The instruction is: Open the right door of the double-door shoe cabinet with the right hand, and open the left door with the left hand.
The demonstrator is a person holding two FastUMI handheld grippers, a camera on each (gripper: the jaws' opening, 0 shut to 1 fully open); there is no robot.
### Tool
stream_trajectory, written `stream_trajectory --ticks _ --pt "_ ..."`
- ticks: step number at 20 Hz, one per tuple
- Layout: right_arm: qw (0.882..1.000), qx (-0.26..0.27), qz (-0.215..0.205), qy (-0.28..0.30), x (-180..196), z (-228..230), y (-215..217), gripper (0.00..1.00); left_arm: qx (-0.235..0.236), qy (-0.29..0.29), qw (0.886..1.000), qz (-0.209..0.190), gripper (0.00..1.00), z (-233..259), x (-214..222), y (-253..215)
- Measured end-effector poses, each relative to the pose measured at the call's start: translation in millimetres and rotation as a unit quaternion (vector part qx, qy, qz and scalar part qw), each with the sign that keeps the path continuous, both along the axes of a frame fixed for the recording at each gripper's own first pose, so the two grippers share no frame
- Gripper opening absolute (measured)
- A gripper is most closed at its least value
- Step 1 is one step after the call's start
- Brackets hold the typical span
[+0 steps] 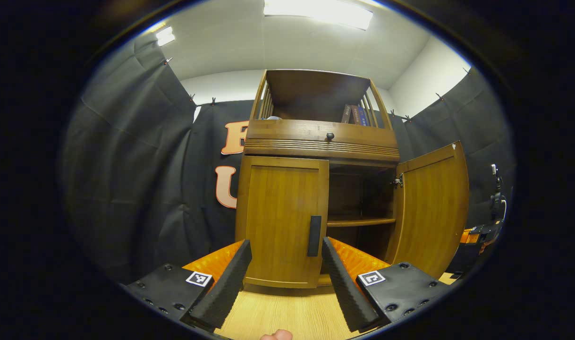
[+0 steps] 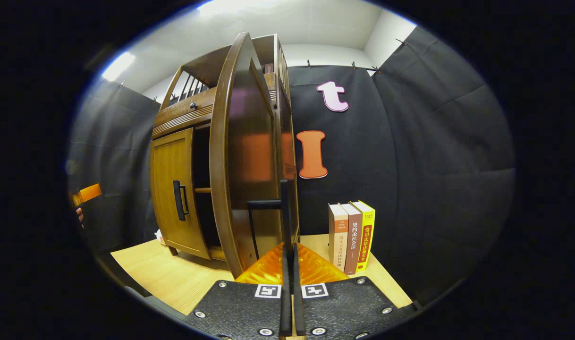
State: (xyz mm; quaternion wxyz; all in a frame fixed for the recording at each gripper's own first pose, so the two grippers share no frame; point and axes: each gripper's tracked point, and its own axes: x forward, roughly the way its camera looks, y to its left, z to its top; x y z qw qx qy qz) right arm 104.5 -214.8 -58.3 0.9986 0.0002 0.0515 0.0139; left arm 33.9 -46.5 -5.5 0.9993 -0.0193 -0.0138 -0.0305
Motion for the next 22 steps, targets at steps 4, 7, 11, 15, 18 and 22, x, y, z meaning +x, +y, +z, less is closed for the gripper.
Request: stream_trajectory --ticks 4,7,11,15,18,22 --pt "1.0 -0.004 -0.003 -0.004 -6 -1 -1 0.03 -0.004 0.001 1.0 -0.012 0.96 -3 11 -15" --pt "1.0 0.007 -0.015 -0.001 -24 -1 -11 0.05 -0.004 0.003 1.0 -0.019 0.96 -6 17 -25" --pt "0.999 -0.002 -0.036 -0.01 -46 7 -19 0.12 0.001 0.009 0.999 -0.035 0.93 -13 34 -42" --pt "0.998 0.012 -0.063 -0.013 -64 15 -25 0.08 0.023 0.034 0.998 -0.043 0.97 -28 67 -55" --pt "0.997 0.025 -0.074 -0.016 -71 18 -22 0.45 0.019 0.029 0.998 -0.058 0.93 -30 101 -64" --pt "0.995 0.033 -0.088 -0.018 -78 22 -24 0.82 0.038 0.021 0.997 -0.067 0.93 -34 148 -71"
